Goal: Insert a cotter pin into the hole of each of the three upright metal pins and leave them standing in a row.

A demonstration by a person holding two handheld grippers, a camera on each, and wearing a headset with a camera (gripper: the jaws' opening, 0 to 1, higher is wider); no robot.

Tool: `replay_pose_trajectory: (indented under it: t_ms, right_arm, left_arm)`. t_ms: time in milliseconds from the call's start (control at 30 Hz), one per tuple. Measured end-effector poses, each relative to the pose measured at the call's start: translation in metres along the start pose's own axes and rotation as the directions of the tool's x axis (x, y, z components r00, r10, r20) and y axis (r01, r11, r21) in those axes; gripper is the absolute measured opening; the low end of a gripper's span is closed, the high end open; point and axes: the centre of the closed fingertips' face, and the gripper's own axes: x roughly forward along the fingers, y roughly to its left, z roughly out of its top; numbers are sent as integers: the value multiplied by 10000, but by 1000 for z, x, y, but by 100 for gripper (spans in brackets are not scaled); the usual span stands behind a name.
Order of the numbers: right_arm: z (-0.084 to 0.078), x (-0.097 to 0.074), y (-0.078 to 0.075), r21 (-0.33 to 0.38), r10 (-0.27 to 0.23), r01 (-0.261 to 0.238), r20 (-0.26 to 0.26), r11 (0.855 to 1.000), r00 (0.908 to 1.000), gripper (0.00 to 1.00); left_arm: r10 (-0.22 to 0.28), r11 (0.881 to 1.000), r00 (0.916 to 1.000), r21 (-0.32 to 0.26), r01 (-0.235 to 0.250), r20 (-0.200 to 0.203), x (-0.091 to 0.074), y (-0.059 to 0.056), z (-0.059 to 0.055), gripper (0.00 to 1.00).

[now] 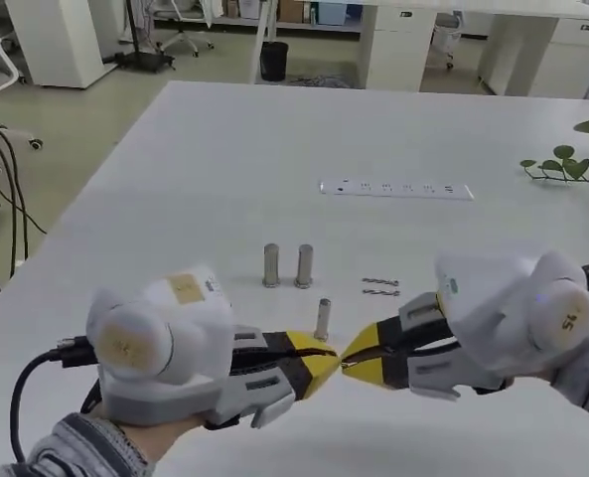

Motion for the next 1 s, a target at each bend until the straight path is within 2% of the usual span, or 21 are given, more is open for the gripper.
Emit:
replay_pose_trajectory:
  t_ms: [67, 300, 433, 633, 800, 867, 933, 1000]
  right_arm:
    - [1, 0, 0, 82, 32, -32, 41, 10000, 10000, 0]
    - [4, 0, 1, 96, 117, -118, 59, 9999, 9999, 0]
    - [4, -2, 1, 188, 173, -172, -41, 9997, 9998, 0]
    - [2, 1, 4, -72, 188, -190, -304, 9998, 9994, 0]
    - [2, 2, 1, -92, 62, -66, -438, 9999, 9990, 0]
    - [2, 2, -2, -118, -25, 19, -475, 9999, 9989, 0]
    - [3, 2, -6, -67, -180, 178, -396, 9998, 9991, 0]
    - [4, 1, -12, -8, -382, 382, -345, 9993, 9987, 0]
  left_arm:
    - [-38, 9999, 10000, 160, 38, -4, 0, -1, 0, 0]
    - [-41, 9999, 10000, 152, 41, 35, -2, -1, 1, 0]
    - [-43, 9999, 10000, 138, 43, 10, -4, 0, -1, 0]
    - [0, 9997, 10000, 255, 2, -92, -4, -1, -4, 0]
    - [250, 9997, 9997, 83, -250, -7, -3, 4, -5, 0]
    - [425, 9989, 9991, 195, -423, -88, -3, 7, -7, 1]
    - [575, 9982, 9981, 186, -571, -214, -3, 10, -10, 1]
    - [773, 9969, 9969, 150, -770, -157, -3, 14, -11, 5]
